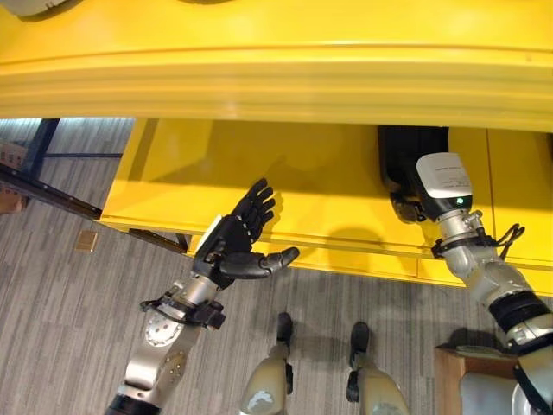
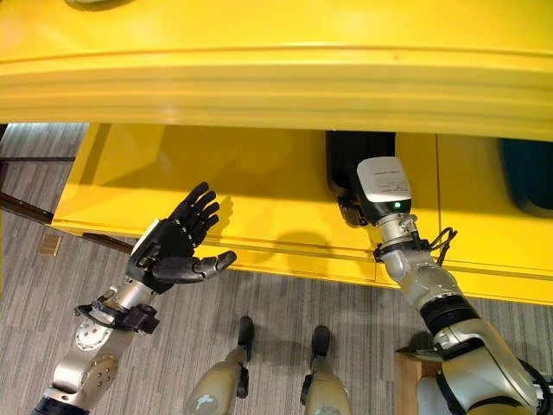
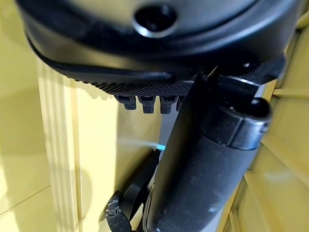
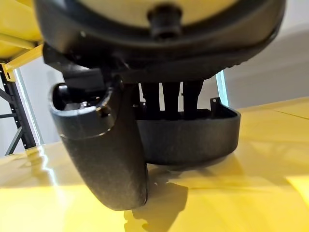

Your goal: Move parts from the plastic box to the shelf.

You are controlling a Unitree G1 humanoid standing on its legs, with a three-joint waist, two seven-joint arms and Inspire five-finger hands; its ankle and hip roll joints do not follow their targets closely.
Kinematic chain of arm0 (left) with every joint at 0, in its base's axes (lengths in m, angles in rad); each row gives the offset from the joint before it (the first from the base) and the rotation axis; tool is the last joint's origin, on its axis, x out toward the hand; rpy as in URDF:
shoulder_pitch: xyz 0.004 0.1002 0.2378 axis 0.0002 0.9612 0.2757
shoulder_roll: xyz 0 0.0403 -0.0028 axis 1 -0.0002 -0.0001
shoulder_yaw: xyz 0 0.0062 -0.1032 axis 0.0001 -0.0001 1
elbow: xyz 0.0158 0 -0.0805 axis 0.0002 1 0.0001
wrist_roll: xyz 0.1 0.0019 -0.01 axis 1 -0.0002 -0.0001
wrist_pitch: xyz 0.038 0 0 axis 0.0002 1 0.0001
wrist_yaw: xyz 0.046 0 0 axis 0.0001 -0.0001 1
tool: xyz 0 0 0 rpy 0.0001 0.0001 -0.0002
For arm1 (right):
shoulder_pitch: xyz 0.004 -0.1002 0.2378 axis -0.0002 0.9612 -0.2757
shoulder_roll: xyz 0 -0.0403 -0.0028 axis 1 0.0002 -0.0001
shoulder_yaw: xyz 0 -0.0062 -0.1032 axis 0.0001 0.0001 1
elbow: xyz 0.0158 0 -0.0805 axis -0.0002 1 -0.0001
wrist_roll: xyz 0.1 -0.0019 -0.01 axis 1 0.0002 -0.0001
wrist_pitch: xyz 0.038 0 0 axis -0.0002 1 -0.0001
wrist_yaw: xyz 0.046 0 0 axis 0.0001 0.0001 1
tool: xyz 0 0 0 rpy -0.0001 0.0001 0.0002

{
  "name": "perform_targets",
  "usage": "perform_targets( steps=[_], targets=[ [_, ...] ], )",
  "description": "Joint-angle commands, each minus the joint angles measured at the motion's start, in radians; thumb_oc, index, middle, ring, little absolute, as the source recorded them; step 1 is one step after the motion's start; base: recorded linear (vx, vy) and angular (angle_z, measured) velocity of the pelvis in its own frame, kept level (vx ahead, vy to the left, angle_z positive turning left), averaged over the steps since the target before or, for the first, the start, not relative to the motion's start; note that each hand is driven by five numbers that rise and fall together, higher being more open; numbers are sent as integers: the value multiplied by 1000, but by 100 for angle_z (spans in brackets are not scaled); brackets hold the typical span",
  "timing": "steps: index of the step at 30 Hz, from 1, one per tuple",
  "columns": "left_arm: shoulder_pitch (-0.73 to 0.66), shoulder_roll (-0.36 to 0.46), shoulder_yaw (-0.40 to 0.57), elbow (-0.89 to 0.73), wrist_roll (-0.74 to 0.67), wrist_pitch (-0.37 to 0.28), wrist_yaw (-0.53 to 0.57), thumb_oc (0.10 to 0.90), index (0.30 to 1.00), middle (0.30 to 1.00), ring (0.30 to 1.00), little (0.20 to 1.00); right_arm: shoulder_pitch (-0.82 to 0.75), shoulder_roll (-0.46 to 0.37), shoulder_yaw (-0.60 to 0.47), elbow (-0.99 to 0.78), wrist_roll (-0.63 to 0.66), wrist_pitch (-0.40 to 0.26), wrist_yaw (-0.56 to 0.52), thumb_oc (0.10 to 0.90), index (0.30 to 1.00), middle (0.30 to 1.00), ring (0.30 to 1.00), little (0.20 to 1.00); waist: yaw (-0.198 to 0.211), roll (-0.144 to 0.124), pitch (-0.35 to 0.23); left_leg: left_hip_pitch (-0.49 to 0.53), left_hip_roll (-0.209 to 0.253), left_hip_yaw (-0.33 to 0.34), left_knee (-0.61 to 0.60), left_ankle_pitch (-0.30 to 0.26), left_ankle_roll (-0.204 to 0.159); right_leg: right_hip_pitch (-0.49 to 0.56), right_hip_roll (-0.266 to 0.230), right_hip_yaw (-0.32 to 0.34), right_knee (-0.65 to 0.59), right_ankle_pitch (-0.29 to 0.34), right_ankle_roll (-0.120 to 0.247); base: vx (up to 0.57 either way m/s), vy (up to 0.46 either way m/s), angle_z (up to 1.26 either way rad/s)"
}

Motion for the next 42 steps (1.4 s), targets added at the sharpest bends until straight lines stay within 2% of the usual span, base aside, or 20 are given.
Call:
perform_targets(
  steps=[1,9,14,16,21,25,33,42],
  targets=[
    [-48,30,18,-107,-34,-108,-20,900,1000,1000,1000,1000,-117,-100,-21,108,-15,151,-14,900,1000,1000,1000,1000,21,-42,-46,53,20,19,27,-54,-32,-3,-37,4,164,-160,-8,38,50,1],
    [-45,25,14,-109,-39,-112,-19,900,1000,1000,1000,1000,-105,-96,-31,97,-21,147,-10,900,1000,1000,1000,1000,14,-32,-51,63,14,24,26,-58,-31,3,-43,9,164,-162,-7,9,24,0],
    [-44,20,16,-110,-37,-111,-17,900,1000,1000,1000,1000,-85,-89,-26,80,-39,150,7,900,1000,1000,1000,1000,11,-35,-56,69,14,27,25,-61,-30,8,-46,11,163,-162,-6,1,7,0],
    [-37,21,16,-112,-43,-89,-35,900,1000,1000,1000,1000,-58,-80,-32,54,-28,150,32,900,1000,1000,1000,1000,8,-36,-59,74,14,29,26,-63,-29,12,-49,11,163,-163,-5,0,0,0],
    [-34,21,15,-110,-47,-95,-44,900,1000,1000,1000,1000,-46,-79,-25,24,-50,136,84,900,1000,1000,1000,1000,3,-37,-59,78,17,33,24,-63,-29,14,-48,14,163,-162,-5,0,0,0],
    [-30,19,21,-113,-42,-95,-35,900,1000,1000,1000,1000,-23,-81,-21,-27,-58,148,97,900,1000,1000,1000,1000,-3,-44,-60,81,20,37,24,-62,-29,16,-46,20,161,-161,-5,0,0,0],
    [-26,26,22,-116,-29,-92,-53,900,1000,1000,1000,1000,21,-83,-58,-131,-85,105,93,900,1000,1000,1000,1000,-15,-54,-64,85,22,40,27,-67,-27,19,-41,27,159,-161,-4,0,0,0],
    [-18,34,33,-118,-32,-97,-50,900,1000,1000,1000,1000,57,-97,-70,-184,-104,124,126,900,1000,1000,1000,1000,-21,-63,-68,88,26,42,31,-69,-26,23,-40,29,164,-164,-4,0,0,-1]
  ],
)
